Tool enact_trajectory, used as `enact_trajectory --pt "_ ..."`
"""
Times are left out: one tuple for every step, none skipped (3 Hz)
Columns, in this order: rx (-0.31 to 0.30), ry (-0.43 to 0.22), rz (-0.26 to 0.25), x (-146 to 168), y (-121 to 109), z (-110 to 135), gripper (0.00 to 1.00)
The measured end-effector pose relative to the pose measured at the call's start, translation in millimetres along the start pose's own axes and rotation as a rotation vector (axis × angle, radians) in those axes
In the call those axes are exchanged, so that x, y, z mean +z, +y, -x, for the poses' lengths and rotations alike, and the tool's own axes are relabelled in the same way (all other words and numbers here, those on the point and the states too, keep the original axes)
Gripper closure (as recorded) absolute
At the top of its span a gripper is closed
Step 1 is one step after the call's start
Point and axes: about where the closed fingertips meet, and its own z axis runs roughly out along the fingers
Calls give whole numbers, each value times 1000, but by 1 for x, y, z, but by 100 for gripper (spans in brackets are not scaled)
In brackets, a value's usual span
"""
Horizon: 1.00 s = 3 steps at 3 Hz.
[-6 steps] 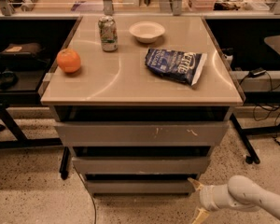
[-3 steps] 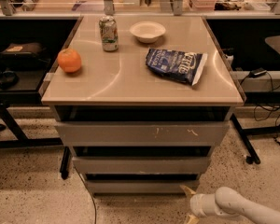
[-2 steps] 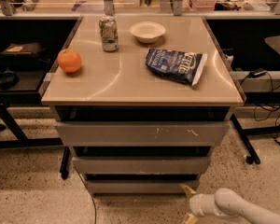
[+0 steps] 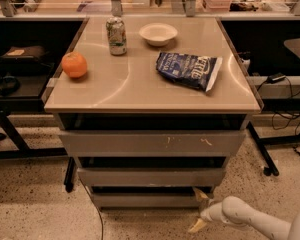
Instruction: Open bottom drawer
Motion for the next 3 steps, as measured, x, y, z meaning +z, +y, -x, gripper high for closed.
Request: enact_trajectory --pt "-17 34 -24 14 -15 -5 0" --pt "-57 58 -3 44 -24 -5 0" --pt "-57 58 -3 44 -24 -5 0"
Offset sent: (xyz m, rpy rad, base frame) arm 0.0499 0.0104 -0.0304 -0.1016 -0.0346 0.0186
